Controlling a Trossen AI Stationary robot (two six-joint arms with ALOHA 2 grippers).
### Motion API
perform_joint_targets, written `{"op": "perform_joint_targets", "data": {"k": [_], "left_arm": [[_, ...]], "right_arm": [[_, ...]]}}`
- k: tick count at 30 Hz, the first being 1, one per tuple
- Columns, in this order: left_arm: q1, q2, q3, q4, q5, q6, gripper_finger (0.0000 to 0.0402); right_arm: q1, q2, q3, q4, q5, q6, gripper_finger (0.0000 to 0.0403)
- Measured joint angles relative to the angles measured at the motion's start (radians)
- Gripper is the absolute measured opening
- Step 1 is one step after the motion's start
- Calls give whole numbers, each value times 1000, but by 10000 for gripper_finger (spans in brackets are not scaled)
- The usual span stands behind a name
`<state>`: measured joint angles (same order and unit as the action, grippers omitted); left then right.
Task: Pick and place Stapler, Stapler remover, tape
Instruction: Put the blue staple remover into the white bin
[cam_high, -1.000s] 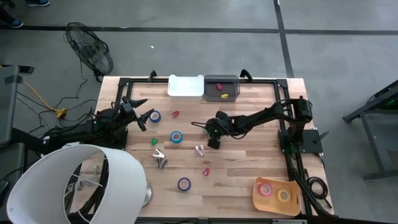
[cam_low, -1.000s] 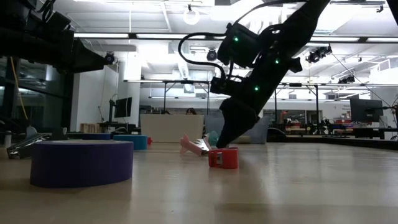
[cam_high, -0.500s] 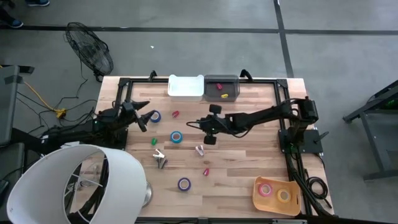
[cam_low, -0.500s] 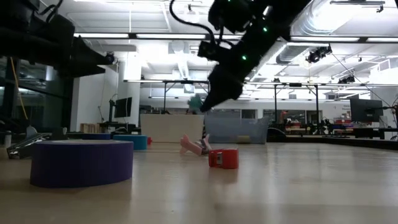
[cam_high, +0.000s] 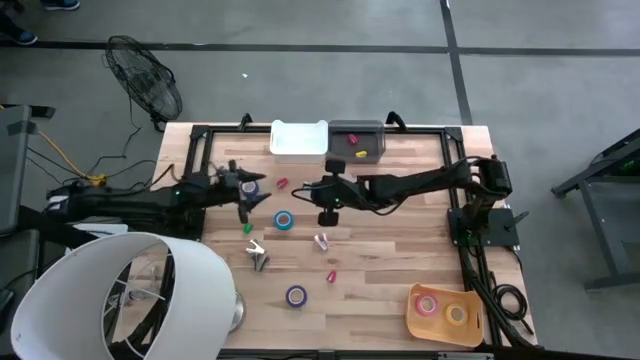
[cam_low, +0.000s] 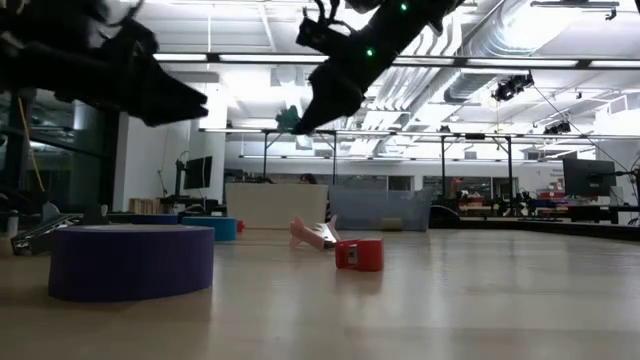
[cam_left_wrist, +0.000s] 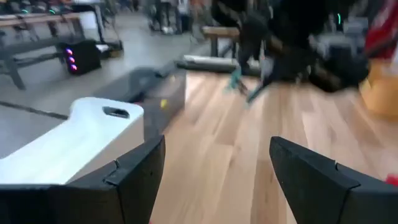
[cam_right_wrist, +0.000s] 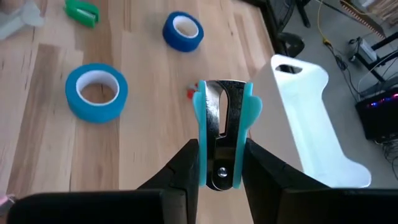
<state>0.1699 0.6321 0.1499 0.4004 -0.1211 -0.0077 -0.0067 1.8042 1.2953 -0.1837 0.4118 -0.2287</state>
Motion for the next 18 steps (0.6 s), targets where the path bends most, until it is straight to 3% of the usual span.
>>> {"op": "perform_joint_targets", "data": {"k": [7,10,18], "left_arm": [[0,337,217,23,110,238,285],[0,451,326,-47,109,338,285],[0,635,543,-260,150,497,285]], "right_arm": [[-7,0,23,-23,-61,-5,84],[-12,0,23,-58,-85,10,84],[-14,0,23,-94,-156,38,84]]}}
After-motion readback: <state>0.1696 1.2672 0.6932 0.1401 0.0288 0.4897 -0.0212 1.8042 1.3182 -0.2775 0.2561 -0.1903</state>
